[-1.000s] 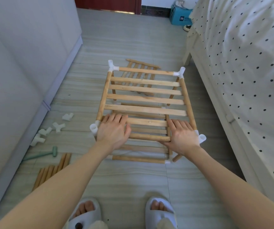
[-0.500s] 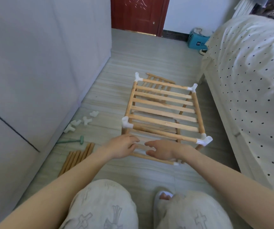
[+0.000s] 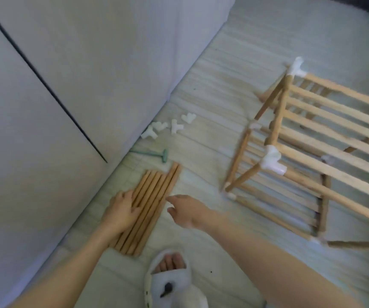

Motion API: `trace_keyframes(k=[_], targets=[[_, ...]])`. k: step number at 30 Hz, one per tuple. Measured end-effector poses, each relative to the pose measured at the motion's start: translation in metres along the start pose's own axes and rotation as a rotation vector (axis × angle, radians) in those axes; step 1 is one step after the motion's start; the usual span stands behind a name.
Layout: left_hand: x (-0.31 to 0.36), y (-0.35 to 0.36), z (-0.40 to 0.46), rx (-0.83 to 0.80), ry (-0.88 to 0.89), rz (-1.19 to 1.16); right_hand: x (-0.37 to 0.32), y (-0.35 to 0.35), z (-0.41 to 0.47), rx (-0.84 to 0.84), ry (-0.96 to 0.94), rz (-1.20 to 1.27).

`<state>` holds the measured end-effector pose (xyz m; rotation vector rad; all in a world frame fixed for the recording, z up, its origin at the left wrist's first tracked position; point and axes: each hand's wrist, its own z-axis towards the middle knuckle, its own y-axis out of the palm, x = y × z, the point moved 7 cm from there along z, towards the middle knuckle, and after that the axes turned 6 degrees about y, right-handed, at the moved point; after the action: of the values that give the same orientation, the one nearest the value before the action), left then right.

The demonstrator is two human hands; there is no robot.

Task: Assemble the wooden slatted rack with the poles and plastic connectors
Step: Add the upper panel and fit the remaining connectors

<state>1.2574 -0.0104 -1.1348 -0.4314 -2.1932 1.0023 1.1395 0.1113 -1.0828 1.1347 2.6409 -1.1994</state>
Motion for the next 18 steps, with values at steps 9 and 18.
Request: trace_keyframes(k=[9,18], targets=[[-0.017,0.036,0.04,0.019,-0.115,0.109,0.001,0.056,0.078,0.05,-0.086,-0.169],[-0.01,0.04,0.05,-0.018,-0.21,0.122,0.002,0.049,0.072,-0.057,-0.073,0.08]])
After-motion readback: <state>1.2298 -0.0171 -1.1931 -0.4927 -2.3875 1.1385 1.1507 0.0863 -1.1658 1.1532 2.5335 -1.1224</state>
